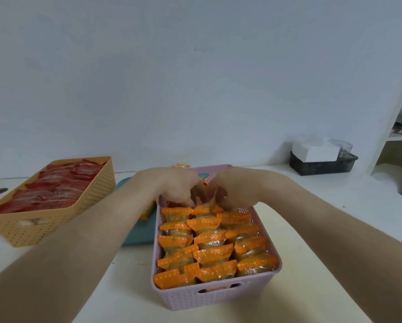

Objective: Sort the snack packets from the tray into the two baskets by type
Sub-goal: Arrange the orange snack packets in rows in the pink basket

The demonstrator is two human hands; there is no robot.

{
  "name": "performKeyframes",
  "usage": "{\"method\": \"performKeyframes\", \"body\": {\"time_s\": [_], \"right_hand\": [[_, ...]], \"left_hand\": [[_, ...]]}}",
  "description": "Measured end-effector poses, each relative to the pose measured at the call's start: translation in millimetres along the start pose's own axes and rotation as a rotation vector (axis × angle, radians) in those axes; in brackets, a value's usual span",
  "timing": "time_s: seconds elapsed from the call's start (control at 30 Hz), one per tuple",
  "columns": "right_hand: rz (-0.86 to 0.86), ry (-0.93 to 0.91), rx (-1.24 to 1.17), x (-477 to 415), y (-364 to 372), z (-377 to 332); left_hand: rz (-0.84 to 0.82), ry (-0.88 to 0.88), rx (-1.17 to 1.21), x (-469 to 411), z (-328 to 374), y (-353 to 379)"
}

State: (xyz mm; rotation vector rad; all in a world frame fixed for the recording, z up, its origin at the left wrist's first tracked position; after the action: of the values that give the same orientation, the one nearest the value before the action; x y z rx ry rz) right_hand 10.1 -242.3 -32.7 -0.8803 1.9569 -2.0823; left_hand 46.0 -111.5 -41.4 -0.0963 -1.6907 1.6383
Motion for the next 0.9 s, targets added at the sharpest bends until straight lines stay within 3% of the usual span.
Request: {"method": "performKeyframes", "body": {"time_s": [0.13,0.23,0.4,0.47,0.53,0.63,0.77,0.9], "right_hand": [[-0.041,-0.025,-0.003,-11.7,2.8,-3.5],[0.062,-0.019,-0.134,-9.2,1.1,2.9],[0.336,-0.129,-0.573,6.5,-5.5,16.2],[0.481,-0.168,-0.622,12.8,-10.0,17.3],[0.558,-0.137,-0.553,20.9,-13.4,20.3],[0.538,-0.037,-0.38,35.0,-15.3,22.8],[0.312,0.024,-0.247,39.6,-4.6,11.3],[0.22,0.08,-0.146,37.0,4.2,9.0]], "left_hand": [[0.108,-0.033,-0.064,-5.8,-0.5,3.9],[0.188,0.0,-0.028,-1.7,-7.2,2.9],[0.553,0.123,0.472,28.9,-15.4,-13.6],[0.645,0.188,0.648,34.4,-11.2,-14.9],[0.63,0.212,0.721,33.2,-6.0,-11.7],[0.545,0.145,0.496,22.2,-3.8,-9.5],[0.341,0.066,0.049,-5.9,12.4,-5.7],[0.27,0.037,-0.086,-32.4,29.9,-8.3]]}}
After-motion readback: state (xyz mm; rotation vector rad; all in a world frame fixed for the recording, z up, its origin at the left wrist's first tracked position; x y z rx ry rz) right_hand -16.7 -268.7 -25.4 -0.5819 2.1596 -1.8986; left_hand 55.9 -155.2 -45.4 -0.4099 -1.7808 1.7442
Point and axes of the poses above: each hand's wrist, its own x-axis away from the middle knuckle, its own y-axis out of the palm, z = x × y, the point moved 3 cm from there along -x, towards the middle knuckle, and after that the axes turned 8 degrees about -z, right-handed, at the moved point
